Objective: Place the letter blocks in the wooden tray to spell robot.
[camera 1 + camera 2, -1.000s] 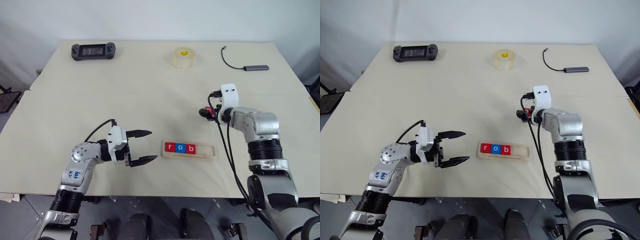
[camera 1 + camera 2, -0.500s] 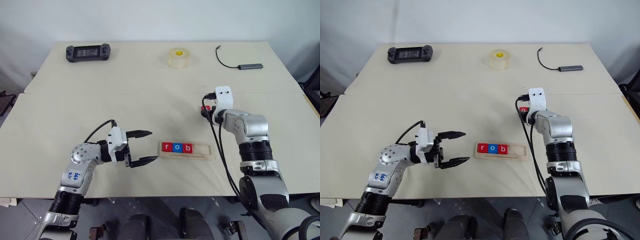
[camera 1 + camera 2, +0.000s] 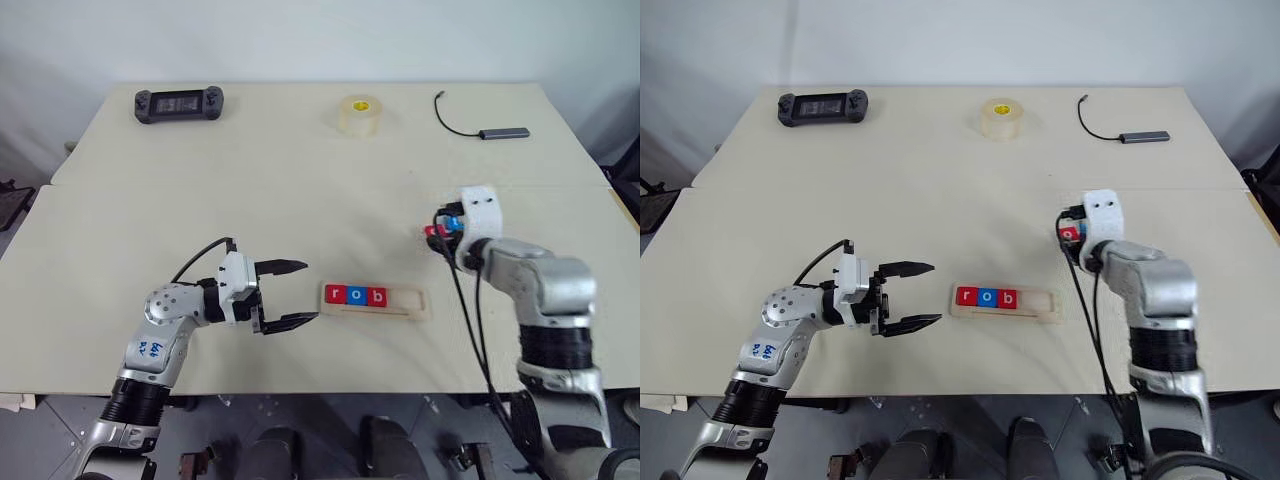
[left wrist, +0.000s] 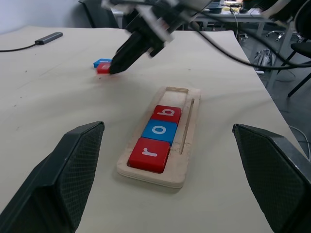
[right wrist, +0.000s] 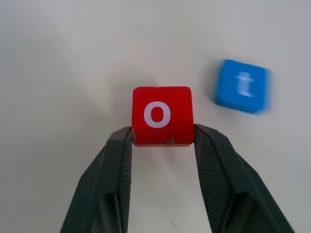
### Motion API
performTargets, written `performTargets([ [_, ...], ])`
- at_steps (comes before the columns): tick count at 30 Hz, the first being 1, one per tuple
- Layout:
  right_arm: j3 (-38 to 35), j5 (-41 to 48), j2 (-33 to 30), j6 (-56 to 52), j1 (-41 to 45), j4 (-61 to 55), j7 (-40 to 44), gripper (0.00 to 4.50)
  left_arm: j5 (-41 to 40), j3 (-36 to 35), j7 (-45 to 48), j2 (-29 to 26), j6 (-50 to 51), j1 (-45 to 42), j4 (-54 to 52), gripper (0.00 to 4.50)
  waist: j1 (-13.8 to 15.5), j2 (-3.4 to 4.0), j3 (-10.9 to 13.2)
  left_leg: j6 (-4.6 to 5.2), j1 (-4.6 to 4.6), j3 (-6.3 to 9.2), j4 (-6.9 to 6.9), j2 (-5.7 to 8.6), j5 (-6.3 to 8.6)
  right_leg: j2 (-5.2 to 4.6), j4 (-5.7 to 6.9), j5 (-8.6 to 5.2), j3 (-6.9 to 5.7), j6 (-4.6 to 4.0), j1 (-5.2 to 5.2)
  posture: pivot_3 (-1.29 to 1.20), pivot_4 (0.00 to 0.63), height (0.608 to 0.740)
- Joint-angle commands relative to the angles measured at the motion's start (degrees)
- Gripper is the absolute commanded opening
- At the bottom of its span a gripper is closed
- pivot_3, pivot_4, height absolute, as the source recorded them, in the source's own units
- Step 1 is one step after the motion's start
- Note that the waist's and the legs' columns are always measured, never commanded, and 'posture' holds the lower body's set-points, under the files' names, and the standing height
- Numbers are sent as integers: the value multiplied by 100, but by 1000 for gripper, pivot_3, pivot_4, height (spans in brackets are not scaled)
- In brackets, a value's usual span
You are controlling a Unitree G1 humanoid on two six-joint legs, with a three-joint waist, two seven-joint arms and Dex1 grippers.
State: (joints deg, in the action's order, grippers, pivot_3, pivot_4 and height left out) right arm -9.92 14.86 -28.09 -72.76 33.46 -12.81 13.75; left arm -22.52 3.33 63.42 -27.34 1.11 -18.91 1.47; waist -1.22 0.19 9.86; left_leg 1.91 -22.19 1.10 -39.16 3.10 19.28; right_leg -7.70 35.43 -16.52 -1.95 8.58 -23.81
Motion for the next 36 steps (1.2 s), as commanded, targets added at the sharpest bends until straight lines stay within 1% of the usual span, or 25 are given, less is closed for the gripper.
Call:
performTargets([
  [1, -432, 220, -218, -649, -409, -1037, 108, 1458, -43, -31, 118, -59, -39, -48, -8, 4500, 12, 0, 0, 0, 0, 0, 0, 0, 0, 0, 0, 0, 0, 0, 1, 0, 150, 740],
  [3, -599, 307, -185, -1032, -716, -1565, 113, 1458, -43, -39, 176, -81, -40, -75, 43, 4500, 42, 0, 0, 0, 0, -1, 0, -1, 0, 1, -2, 0, 2, 0, 1, 0, 150, 740],
  [7, -744, 343, 181, -1636, -1278, -2509, -17, 1458, -43, -48, 262, -98, -48, -145, 146, 4500, 57, 0, 0, 0, 1, -6, 1, -4, 0, 3, -3, 0, 11, 0, -1, 0, 150, 740],
  [11, -737, 221, 564, -1842, -1747, -3005, -219, 1458, -37, -56, 312, -96, -46, -176, 181, 4500, 108, 0, 0, 0, 2, -8, 1, -2, 0, 3, -3, 0, 18, 0, -1, 0, 150, 740],
  [15, -790, 109, 790, -1957, -1918, -3130, -372, 1458, -27, -63, 311, -84, -56, -176, 185, 4500, 123, 0, 0, 3, 2, -7, 0, 7, -1, 0, -2, 0, 24, 0, 0, 0, 150, 740],
  [16, -798, 91, 806, -1970, -1925, -3119, -382, 2183, -24, -60, 303, -75, -60, -175, 188, 4500, 123, 0, 0, 4, 3, -7, 1, 8, -2, 0, -2, 0, 25, 0, 0, 0, 150, 740],
  [17, -801, 82, 792, -1972, -1919, -3105, -375, 2415, -21, -57, 297, -67, -66, -173, 186, 4500, 119, 0, 0, 4, 3, -6, 1, 7, -2, 0, -2, 0, 25, 0, 0, 0, 150, 740],
  [18, -803, 82, 770, -1973, -1911, -3094, -360, 2872, -19, -57, 291, -62, -70, -173, 186, 4500, 116, 0, 0, 4, 3, -6, 1, 7, -2, 1, -2, 0, 25, 0, -1, 0, 150, 740],
  [19, -797, 90, 721, -1973, -1903, -3075, -330, 3088, -17, -58, 284, -55, -76, -179, 196, 4500, 115, 0, 0, 4, 3, -7, 1, 7, -2, 1, -2, 0, 25, 0, -1, 0, 150, 740],
  [20, -795, 93, 659, -1963, -1897, -3049, -295, 3466, -12, -59, 277, -49, -84, -185, 203, 4500, 115, 0, 0, 4, 3, -7, 1, 7, -2, 2, -2, 0, 24, 0, -1, 0, 150, 740],
  [21, -801, 92, 560, -1928, -1899, -3001, -249, 3701, -10, -65, 264, -42, -92, -187, 206, 4500, 115, 0, 0, 4, 3, -7, 1, 7, -2, 2, -2, 0, 25, 0, -1, 0, 150, 740],
  [22, -783, 134, 331, -1776, -1909, -2896, -105, 4041, -5, -69, 250, -36, -99, -188, 206, 4500, 115, 0, 0, 4, 3, -7, 1, 7, -2, 2, -2, 0, 24, 0, -1, 0, 150, 740],
  [23, -670, 292, -115, -1456, -1980, -2773, 303, 4341, -5, -78, 239, -37, -105, -173, 193, 4500, 115, 0, 0, 4, 3, -8, 1, 7, -2, 2, -2, 0, 25, 0, -1, 0, 150, 740],
  [24, -580, 410, -440, -1214, -2031, -2674, 604, 4460, -3, -83, 232, -36, -109, -168, 192, 4500, 124, -1, 1, 4, 3, -8, 1, 7, -1, 2, -3, 0, 25, 0, 0, 0, 150, 740],
  [26, -352, 647, -1220, -387, -2225, -2440, 1485, 4460, 0, -84, 230, -39, -125, -156, 193, 4500, 133, -2, 1, 13, 2, -8, 2, 12, -1, -1, -11, 0, 23, 0, 4, 0, 150, 740],
  [27, -283, 714, -1456, -58, -2288, -2335, 1768, 4460, 3, -81, 230, -37, -132, -163, 205, 4500, 126, -3, 1, 13, 3, -7, 3, 10, -1, 1, -18, 0, 21, 0, 9, 0, 150, 740],
  [28, -148, 723, -1972, 523, -2424, -2118, 2379, 4460, 4, -79, 230, -36, -143, -165, 208, 4500, 124, -3, 1, 14, 3, -8, 3, 8, 0, 3, -26, 1, 20, 2, 12, 0, 150, 740],
  [30, 29, 660, -2632, 1415, -2601, -1745, 3150, 4460, 10, -74, 234, -31, -161, -181, 224, 4500, 120, -4, 2, 14, 4, -11, 7, 5, 0, 6, -35, 3, 18, 6, 14, 0, 150, 740],
  [31, 119, 550, -2913, 2091, -2611, -1399, 3590, 4460, 11, -69, 243, -25, -176, -197, 229, 4500, 121, -4, 2, 14, 4, -11, 6, 3, 0, 7, -37, 3, 15, 7, 16, 0, 150, 740],
  [33, 200, 452, -3130, 3185, -2462, -717, 4194, 4460, 20, -51, 267, -15, -214, -235, 240, 4500, 111, -8, 5, 15, 5, -15, 3, 2, 0, 6, -41, 6, 14, 11, 20, 0, 150, 740],
  [34, 265, 506, -3207, 3641, -2297, -346, 4629, 4460, 19, -48, 264, -11, -215, -249, 234, 4500, 110, -9, 5, 18, 7, -19, 3, 1, -1, 6, -47, 9, 15, 17, 23, 0, 150, 740],
  [36, 484, 406, -3312, 4415, -1962, 307, 5203, 4460, 20, -45, 264, -6, -222, -279, 249, 4500, 107, -10, 5, 17, 9, -19, 2, -2, -2, 6, -48, 9, 15, 17, 25, 0, 150, 740],
])
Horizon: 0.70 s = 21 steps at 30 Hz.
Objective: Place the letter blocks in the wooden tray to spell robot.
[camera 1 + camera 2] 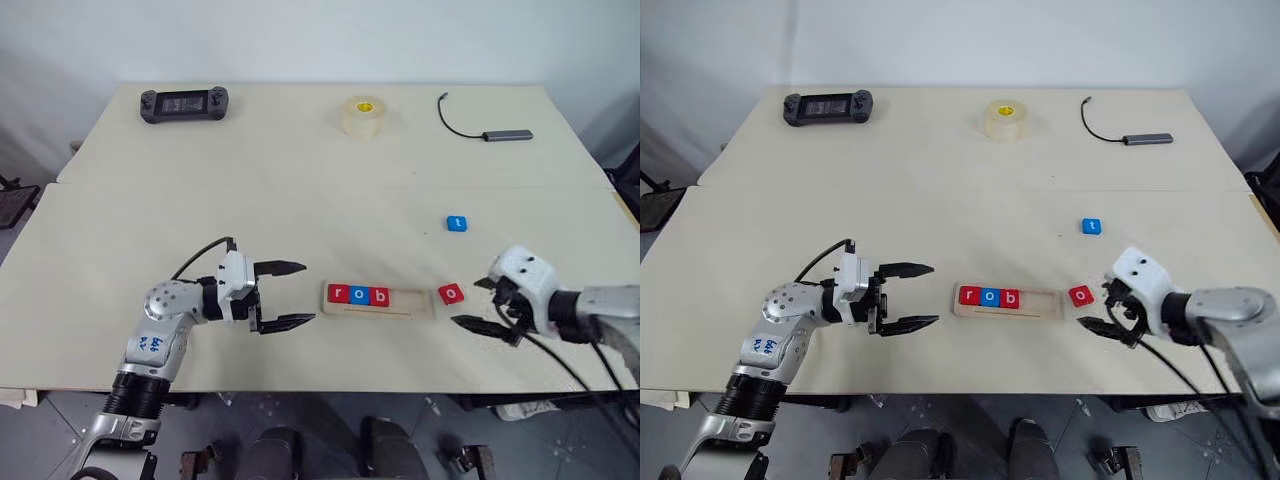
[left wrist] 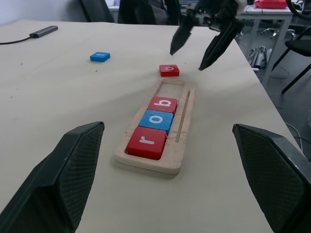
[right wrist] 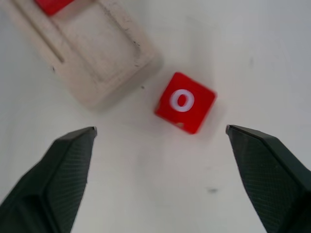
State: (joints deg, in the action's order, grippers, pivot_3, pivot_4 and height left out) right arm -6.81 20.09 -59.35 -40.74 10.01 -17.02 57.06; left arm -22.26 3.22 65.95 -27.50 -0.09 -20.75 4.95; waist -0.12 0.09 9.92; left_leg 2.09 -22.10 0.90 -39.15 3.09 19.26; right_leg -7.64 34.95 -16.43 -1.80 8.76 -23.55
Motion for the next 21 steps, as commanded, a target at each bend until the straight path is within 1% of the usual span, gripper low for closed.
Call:
performTargets([
  [1, 377, -338, -224, 1728, 609, 1142, 1093, 4460, -5, -33, 9, 11, -107, -102, -98, 4500, 0, 0, 0, 0, 0, 0, -1, 0, 0, 0, 1, 0, 0, 0, 0, 0, 150, 740],
  [4, 836, -721, -160, 2727, 1180, 2098, 1629, 4460, -4, -23, -5, 21, -111, -96, -130, 4500, -3, 0, 0, -2, 0, 2, -2, -2, -1, -1, -2, 0, -2, 0, -1, 0, 150, 740],
  [6, 1098, -799, -40, 3061, 1591, 2692, 2073, 4460, -4, -13, -25, 33, -105, -88, -172, 4500, 2, 0, 0, -3, -1, 4, -1, -2, -1, -3, -4, 0, -4, 0, -1, 0, 150, 740],
  [9, 1424, -1047, 96, 3564, 2042, 3469, 2497, 4460, -5, -14, -42, 37, -103, -75, -213, 4500, 8, 0, 0, -5, -4, 7, -3, -3, -2, -4, -8, 0, -13, 0, 0, 0, 150, 740],
  [13, 1678, -1364, 412, 4096, 2568, 4378, 2643, 4460, -16, -31, -72, 26, -88, -39, -278, 4500, 5, 0, 0, -6, -5, 11, -5, -2, -3, -6, -10, 0, -17, 0, 2, 0, 150, 740],
  [17, 1818, -1521, 561, 4202, 2770, 4759, 2853, 4460, -29, -49, -106, -1, -55, 9, -361, 4500, 9, 1, 0, -10, -5, 12, -5, -4, -4, -6, -10, 0, -20, 0, 2, 0, 150, 740],
  [20, 1820, -1582, 649, 4192, 2802, 4899, 2854, 3845, -37, -65, -130, -34, -22, 47, -425, 4500, 10, 1, 0, -10, -5, 15, -6, -3, -4, -8, -10, 0, -24, 0, 5, 0, 150, 740],
  [21, 1819, -1592, 663, 4173, 2806, 4924, 2868, 3528, -41, -69, -133, -44, -11, 53, -439, 4500, 7, 1, 0, -10, -5, 16, -6, -3, -4, -8, -10, 0, -25, 0, 6, 0, 150, 740],
])
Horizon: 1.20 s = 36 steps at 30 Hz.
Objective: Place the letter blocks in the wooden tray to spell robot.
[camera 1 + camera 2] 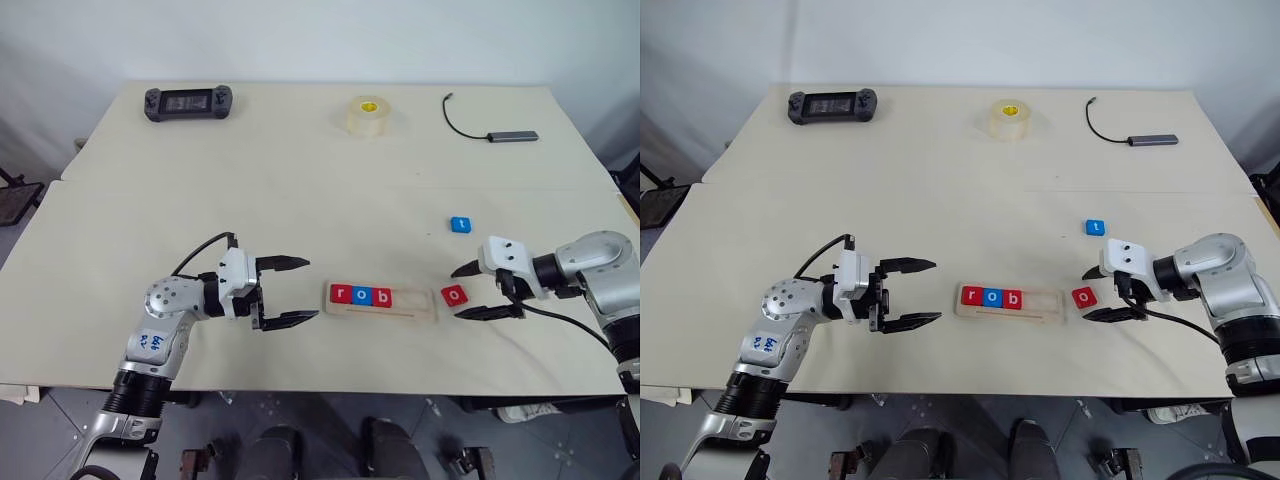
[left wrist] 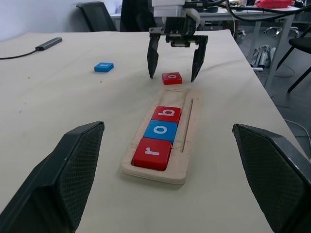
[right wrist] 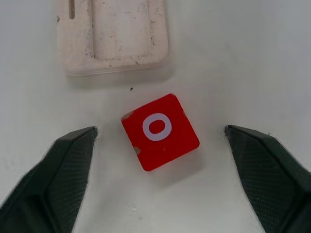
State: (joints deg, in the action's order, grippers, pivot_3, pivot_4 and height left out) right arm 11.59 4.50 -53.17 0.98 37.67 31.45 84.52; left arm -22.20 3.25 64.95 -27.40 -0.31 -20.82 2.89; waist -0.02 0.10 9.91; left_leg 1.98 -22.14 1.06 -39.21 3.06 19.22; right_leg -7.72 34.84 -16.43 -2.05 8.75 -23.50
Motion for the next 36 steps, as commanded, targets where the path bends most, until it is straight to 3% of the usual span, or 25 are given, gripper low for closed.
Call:
performTargets([
  [1, -27, -34, 55, 4, 37, 95, 136, 3190, -51, -73, -33, -63, 19, 62, -245, 4500, -2, 0, 0, -1, 0, 0, 0, 0, 0, 0, 0, 0, 0, 0, 0, 0, 150, 740],
  [6, -83, 7, 59, 26, 10, 59, 144, 1456, -75, -63, -2, -77, 14, 35, -261, 4500, -1, 0, 0, -1, 0, 1, 0, 0, 0, 0, 0, 0, -2, 0, 0, 0, 150, 740],
  [12, -228, 217, -122, -399, 173, -523, 324, 1445, -267, -36, 367, -101, -18, -1, -314, 4500, -5, 1, 0, -2, 0, 0, 0, 0, 0, 0, 1, 0, -2, 0, -1, 0, 150, 740],
  [17, -194, 695, -273, -1612, 217, -1862, 678, 1445, -296, -94, 425, -100, -4, 37, -330, 4500, -2, 1, 0, -2, -1, 2, 0, -1, 0, -2, 1, 0, -2, 0, -3, 0, 150, 740],
  [23, 196, 731, 92, -2673, 159, -3001, 81, 1445, -247, -43, 322, -31, 9, 123, -396, 4500, 1, 1, 0, -8, -2, 6, -1, -5, 3, -1, 0, -1, -6, -1, -2, 0, 150, 740],
  [36, 542, 117, 284, -2171, -113, -2765, -439, 1445, -222, -48, 195, -22, 5, 192, -459, 4500, 1, 1, 0, -6, -4, 7, -2, 4, 3, -5, 6, -1, -8, -1, -5, 0, 150, 740],
])
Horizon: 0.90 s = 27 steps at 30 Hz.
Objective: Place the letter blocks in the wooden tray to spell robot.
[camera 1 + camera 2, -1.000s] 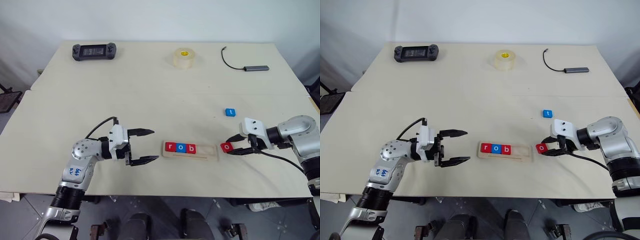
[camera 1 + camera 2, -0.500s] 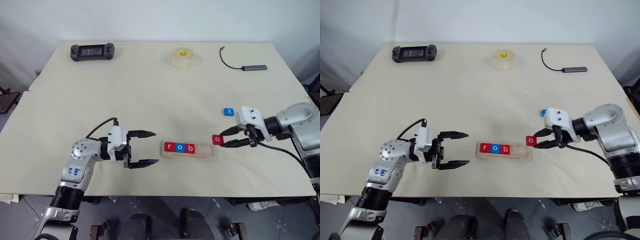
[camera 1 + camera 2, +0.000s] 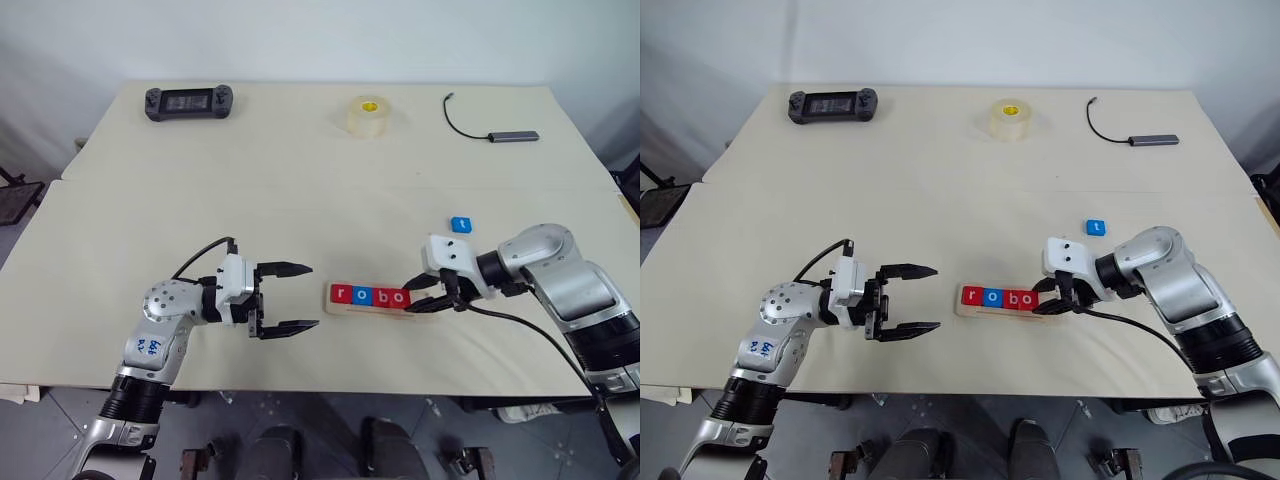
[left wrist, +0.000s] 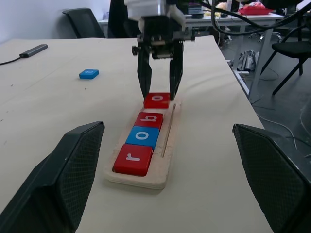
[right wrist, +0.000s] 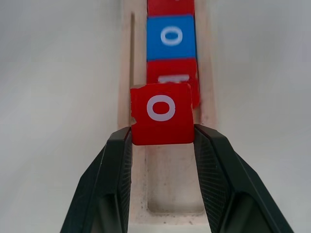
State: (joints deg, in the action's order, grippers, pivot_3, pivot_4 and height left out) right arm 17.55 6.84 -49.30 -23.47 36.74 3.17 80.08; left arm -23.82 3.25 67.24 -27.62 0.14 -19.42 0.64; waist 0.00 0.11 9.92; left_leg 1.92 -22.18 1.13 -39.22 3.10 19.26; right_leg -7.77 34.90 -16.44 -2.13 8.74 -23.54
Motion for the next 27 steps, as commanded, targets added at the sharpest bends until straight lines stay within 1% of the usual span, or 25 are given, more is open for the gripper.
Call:
performTargets([
  [1, -56, -144, -110, 330, -32, 113, 9, 1445, -61, -45, -43, 0, -38, 60, -240, 4500, -2, 0, 0, 0, 0, -1, 0, 0, 0, 0, 0, 0, 0, 0, 0, 0, 150, 740],
  [11, -92, -195, -12, 284, 21, 221, 8, 1445, -63, -31, -87, 14, -48, 71, -236, 4500, -3, 0, 0, 0, 0, 0, 0, 0, 0, 1, 0, 0, 0, 0, 1, 0, 150, 740],
  [13, -106, -184, 15, 217, 39, 226, -26, 2170, -64, -26, -96, 20, -49, 71, -235, 4500, -3, 0, 0, 0, 0, 0, 0, 0, 0, 1, 0, 0, 0, 0, 1, 0, 150, 740],
  [14, -121, -163, 32, 151, 55, 220, -40, 2443, -62, -24, -100, 22, -50, 73, -235, 4500, -3, 0, 0, 0, 1, -1, 0, 0, 0, 1, 0, 0, 0, 0, 1, 0, 150, 740],
  [15, -133, -148, 45, 110, 69, 208, -45, 2851, -62, -24, -103, 23, -49, 74, -236, 4500, -3, 0, 0, 0, 1, 0, 0, -1, 0, 1, 0, 0, 0, 0, 1, 0, 150, 740],
  [18, -209, -55, 63, -61, 85, 102, -49, 3807, -60, -20, -111, 26, -45, 79, -240, 4500, -3, 0, 0, 0, 0, 0, 0, 0, 0, 1, 0, 0, 0, 0, 0, 0, 150, 740],
  [19, -225, -30, 56, -103, 78, 61, -53, 4209, -61, -20, -112, 25, -46, 86, -246, 4500, -1, 0, 0, 0, 0, 0, 0, -1, 0, 0, 0, 0, 0, 0, 1, 0, 150, 740],
  [20, -270, 9, 36, -144, 52, 0, -74, 4446, -61, -20, -117, 26, -44, 92, -254, 4500, -1, 0, 0, 0, 0, 0, 0, -1, 0, 0, 0, 0, 0, 0, 1, 0, 150, 740],
  [27, -686, 344, -313, -285, -326, -302, -29, 4446, -69, -23, -135, 12, -16, 142, -302, 4500, 23, 0, 0, 0, 0, 1, 0, 0, 0, -2, -2, 0, -2, 0, 3, 0, 150, 740],
])
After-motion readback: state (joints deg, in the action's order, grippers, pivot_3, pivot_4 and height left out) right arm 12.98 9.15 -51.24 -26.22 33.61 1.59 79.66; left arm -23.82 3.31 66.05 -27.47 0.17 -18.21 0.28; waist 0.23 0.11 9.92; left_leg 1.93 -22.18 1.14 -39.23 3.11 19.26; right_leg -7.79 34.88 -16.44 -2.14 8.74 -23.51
